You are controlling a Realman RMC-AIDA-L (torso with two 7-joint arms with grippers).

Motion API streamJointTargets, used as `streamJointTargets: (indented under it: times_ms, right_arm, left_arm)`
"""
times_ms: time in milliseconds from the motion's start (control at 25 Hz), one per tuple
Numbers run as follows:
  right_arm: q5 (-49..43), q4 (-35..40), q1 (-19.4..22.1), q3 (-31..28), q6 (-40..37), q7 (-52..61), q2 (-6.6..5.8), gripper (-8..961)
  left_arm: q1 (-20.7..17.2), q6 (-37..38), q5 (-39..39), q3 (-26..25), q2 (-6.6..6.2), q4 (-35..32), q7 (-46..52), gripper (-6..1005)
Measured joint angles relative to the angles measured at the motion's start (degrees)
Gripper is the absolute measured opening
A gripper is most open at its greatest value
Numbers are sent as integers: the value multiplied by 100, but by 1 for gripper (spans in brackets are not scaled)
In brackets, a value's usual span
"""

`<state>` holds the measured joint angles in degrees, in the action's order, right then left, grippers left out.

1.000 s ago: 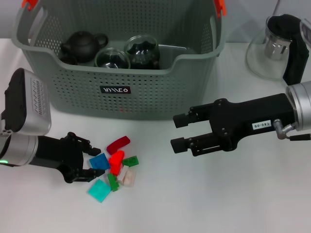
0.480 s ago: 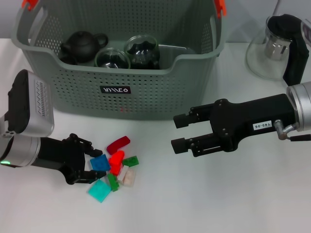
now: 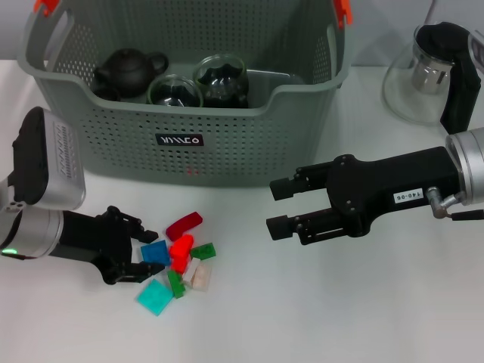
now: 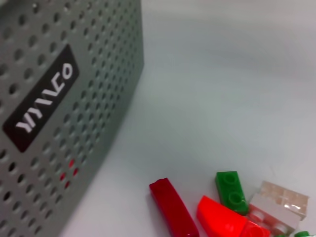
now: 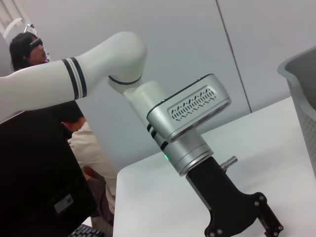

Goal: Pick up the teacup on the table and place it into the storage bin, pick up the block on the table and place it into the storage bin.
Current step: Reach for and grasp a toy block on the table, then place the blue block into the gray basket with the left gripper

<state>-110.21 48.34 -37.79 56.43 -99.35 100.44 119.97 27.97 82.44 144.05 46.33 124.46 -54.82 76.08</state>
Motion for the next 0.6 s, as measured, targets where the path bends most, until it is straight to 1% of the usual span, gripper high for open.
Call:
streamJointTargets:
  times_ms: [440,600]
  right_arm:
    - [5,0,0,-22,-6,-22,0,748]
    - [8,0,0,-53,-6,-34,0,748]
  left_arm:
    - [48,10,47,8,-18,-13,153,402]
    - [64,27,48,4,-27,-47,244,402]
